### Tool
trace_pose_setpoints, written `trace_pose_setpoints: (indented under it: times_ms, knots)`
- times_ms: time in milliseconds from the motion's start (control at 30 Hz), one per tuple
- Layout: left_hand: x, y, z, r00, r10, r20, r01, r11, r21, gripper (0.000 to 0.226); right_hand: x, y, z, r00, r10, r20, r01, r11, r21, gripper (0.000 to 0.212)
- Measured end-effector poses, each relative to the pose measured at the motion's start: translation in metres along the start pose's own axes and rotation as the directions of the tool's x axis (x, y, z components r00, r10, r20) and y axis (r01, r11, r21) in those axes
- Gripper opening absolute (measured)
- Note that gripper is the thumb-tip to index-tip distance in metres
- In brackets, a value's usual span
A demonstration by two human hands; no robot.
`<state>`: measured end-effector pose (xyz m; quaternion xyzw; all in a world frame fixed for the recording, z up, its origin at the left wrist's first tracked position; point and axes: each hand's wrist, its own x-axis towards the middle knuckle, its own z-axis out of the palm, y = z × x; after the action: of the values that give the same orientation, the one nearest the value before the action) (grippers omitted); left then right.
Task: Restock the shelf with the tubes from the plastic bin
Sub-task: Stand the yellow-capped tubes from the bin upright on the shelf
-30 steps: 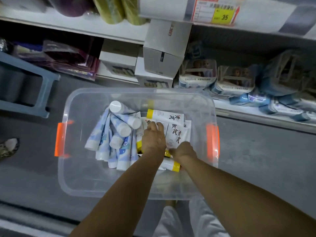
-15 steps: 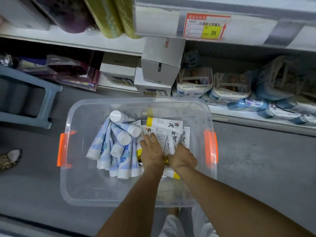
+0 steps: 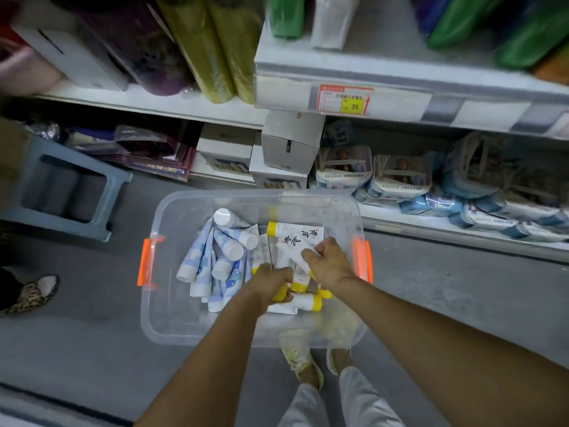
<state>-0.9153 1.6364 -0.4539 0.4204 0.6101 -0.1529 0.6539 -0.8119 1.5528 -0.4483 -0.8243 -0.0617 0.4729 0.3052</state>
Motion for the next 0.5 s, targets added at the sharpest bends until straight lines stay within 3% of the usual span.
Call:
trace_pose_setpoints:
  times_ms: [167, 300, 367, 500]
  knots:
    - [-0.067, 0.017, -0.006, 0.997, 0.077, 0.0, -0.076, 0.985, -0.157, 0.013, -0.051, -0.044, -0.037, 0.991, -0.028, 0.129, 0.006, 0.986, 0.168, 0.017]
    - [-0.124, 0.035, -0.009, 0.987, 0.162, -0.022, -0.162, 0.957, -0.241, 0.036, -0.092, -0.077, -0.067, 0.962, -0.122, 0.244, 0.066, 0.972, 0.224, 0.029]
    - [-0.154, 0.047, -0.015, 0.968, 0.247, -0.036, -0.249, 0.943, -0.219, 0.033, -0.111, -0.094, -0.082, 0.948, -0.178, 0.264, 0.114, 0.965, 0.238, 0.031]
    - [-0.2, 0.068, -0.028, 0.873, 0.486, -0.042, -0.485, 0.874, 0.029, 0.03, -0.149, -0.123, -0.108, 0.916, -0.296, 0.271, 0.23, 0.941, 0.249, 0.017]
